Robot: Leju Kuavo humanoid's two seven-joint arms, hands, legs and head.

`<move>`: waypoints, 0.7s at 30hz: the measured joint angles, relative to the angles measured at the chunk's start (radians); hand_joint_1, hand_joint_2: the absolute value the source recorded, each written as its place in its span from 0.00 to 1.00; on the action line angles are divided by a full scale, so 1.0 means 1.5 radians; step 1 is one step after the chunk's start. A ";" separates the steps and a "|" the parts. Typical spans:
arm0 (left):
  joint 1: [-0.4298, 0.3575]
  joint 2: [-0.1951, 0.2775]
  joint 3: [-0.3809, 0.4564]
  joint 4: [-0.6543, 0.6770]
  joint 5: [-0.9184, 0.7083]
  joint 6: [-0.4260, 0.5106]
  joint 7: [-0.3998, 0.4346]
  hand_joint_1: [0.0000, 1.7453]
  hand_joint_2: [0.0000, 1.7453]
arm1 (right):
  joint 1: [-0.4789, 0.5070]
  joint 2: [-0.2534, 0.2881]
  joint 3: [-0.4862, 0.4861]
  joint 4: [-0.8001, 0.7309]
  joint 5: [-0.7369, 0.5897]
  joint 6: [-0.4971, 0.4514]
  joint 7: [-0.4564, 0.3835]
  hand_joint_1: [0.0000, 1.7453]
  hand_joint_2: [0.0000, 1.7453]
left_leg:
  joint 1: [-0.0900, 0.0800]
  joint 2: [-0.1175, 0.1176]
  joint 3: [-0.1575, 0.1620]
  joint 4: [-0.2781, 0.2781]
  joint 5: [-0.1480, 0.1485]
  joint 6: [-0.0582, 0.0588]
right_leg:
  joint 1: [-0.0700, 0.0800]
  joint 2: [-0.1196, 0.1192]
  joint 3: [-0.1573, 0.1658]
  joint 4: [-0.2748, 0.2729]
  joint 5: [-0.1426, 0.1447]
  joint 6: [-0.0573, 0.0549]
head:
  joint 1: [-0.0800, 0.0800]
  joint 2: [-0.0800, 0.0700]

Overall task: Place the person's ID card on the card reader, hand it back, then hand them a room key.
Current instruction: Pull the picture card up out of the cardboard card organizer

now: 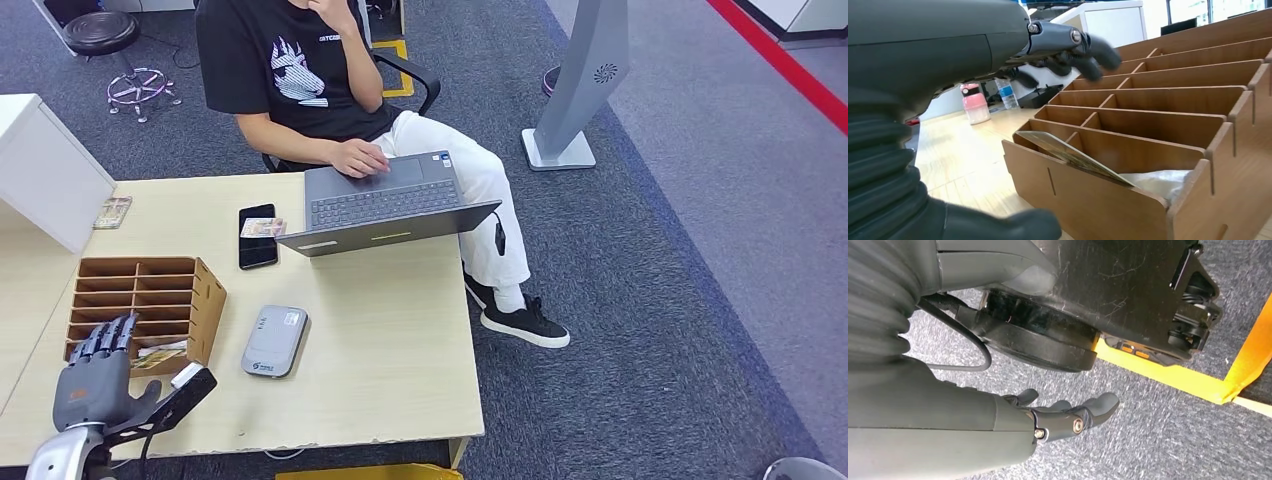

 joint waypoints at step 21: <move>0.010 -0.002 0.000 0.001 0.004 0.014 -0.002 1.00 1.00 | 0.038 0.033 -0.062 -0.048 0.047 0.000 0.009 0.00 1.00 | 0.000 0.000 0.000 0.000 0.000 0.000 | 0.000 0.000 0.000 0.000 0.000 0.000 | 0.000 0.000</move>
